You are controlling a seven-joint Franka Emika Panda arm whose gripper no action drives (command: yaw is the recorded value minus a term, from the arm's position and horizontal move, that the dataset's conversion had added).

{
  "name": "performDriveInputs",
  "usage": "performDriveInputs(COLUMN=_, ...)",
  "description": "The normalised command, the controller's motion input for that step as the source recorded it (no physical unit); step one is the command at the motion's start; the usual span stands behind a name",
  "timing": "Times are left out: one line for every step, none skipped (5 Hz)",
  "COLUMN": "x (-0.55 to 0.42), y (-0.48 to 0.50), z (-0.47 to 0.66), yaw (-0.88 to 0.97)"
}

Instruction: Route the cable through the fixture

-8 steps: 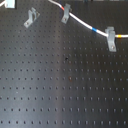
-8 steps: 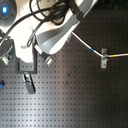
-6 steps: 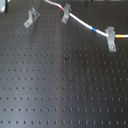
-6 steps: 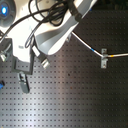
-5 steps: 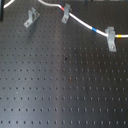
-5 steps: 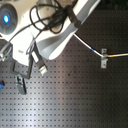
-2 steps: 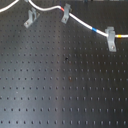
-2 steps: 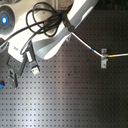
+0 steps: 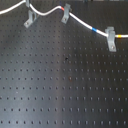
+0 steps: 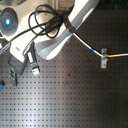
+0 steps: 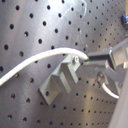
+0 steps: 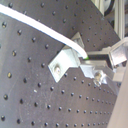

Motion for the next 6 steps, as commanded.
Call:
performDriveInputs(x=-0.206, y=-0.092, z=0.17, yaw=-0.01)
performDriveInputs(x=-0.094, y=-0.092, z=0.2, yaw=-0.21)
performDriveInputs(x=-0.019, y=-0.044, z=0.18, yaw=-0.15)
performDriveInputs(x=-0.027, y=-0.062, z=0.13, yaw=-0.02)
performDriveInputs(x=-0.085, y=-0.146, z=0.08, yaw=-0.03)
performDriveInputs(x=-0.136, y=-0.146, z=0.1, yaw=0.0)
